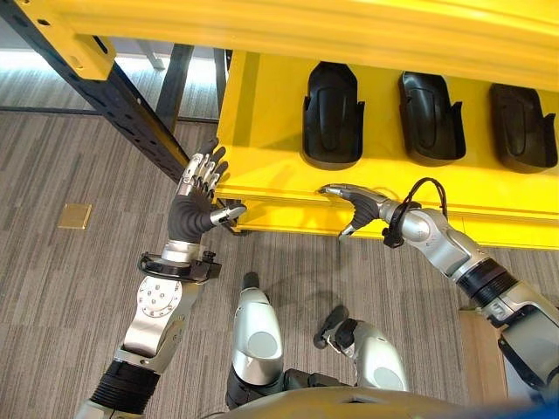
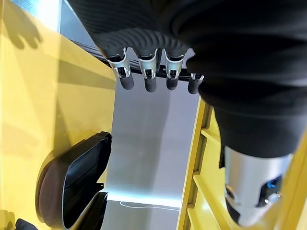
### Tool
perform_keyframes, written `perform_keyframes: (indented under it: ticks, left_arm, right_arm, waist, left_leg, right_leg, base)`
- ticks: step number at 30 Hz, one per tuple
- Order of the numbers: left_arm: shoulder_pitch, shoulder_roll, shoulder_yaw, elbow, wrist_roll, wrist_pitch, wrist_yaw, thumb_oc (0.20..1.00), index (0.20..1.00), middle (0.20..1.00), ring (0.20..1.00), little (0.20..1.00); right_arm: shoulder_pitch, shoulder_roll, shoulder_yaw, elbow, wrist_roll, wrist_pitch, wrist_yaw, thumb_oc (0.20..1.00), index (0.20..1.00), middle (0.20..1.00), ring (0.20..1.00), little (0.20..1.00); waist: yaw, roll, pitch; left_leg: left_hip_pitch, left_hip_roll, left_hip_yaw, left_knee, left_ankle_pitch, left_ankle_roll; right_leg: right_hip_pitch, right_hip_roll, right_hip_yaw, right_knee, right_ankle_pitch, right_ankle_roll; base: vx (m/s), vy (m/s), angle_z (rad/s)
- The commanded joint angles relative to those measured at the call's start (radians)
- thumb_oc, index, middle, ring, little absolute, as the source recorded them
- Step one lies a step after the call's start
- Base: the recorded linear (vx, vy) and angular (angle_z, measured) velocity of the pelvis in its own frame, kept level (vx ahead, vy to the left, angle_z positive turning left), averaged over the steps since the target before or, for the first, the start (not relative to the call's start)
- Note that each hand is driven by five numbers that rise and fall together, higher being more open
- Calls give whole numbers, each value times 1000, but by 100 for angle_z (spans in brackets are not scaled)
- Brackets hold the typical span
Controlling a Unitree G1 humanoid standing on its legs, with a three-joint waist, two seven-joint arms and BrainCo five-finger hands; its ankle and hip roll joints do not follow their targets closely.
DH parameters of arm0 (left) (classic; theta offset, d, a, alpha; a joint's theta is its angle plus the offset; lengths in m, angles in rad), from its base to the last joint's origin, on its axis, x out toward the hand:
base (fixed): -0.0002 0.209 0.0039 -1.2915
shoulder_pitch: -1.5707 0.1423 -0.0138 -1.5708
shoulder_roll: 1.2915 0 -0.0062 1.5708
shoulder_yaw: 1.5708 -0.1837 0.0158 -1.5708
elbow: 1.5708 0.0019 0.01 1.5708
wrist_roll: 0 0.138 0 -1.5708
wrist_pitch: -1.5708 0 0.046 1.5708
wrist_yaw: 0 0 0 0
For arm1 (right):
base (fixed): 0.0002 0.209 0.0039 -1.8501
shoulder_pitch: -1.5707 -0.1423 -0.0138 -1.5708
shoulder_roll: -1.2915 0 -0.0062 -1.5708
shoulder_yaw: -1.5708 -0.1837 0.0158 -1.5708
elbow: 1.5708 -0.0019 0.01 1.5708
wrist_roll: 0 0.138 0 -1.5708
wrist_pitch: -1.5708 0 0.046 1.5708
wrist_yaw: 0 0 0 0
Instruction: Move parts from the plastic box to the shelf.
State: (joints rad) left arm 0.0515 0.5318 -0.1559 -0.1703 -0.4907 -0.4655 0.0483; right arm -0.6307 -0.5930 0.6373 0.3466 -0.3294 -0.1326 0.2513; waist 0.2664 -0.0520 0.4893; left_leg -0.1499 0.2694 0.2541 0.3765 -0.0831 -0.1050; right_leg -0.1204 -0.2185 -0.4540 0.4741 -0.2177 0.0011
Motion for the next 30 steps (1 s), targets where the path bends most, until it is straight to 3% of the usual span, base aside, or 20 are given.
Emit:
perform_keyframes:
  ticks: [1,8,30]
  left_arm:
    - [-11,28,-13,-59,-15,-41,-15,1000,1000,1000,1000,1000]
    - [-22,26,-27,-63,-17,-35,-15,1000,1000,1000,1000,1000]
    - [-49,15,-55,-54,-33,-35,-8,1000,1000,1000,1000,1000]
  right_arm:
    - [-89,31,-4,10,19,-4,-45,1000,1000,1000,1000,1000]
    - [-106,48,-22,73,89,-1,-81,1000,1000,1000,1000,1000]
    - [-136,62,-51,146,67,7,-119,1000,1000,1000,1000,1000]
  waist:
    - [15,13,-18]
    - [18,26,-16]
    - [10,57,-18]
  left_leg:
    - [0,-4,62,23,2,25]
    - [-2,-10,59,28,-1,28]
    - [3,-28,57,24,-2,34]
  right_leg:
    - [49,-44,-91,84,3,57]
    - [43,-57,-94,101,-1,57]
    - [24,-82,-91,124,-2,60]
  base:
    - [0,0,0]
    - [4,9,2]
    - [0,4,0]
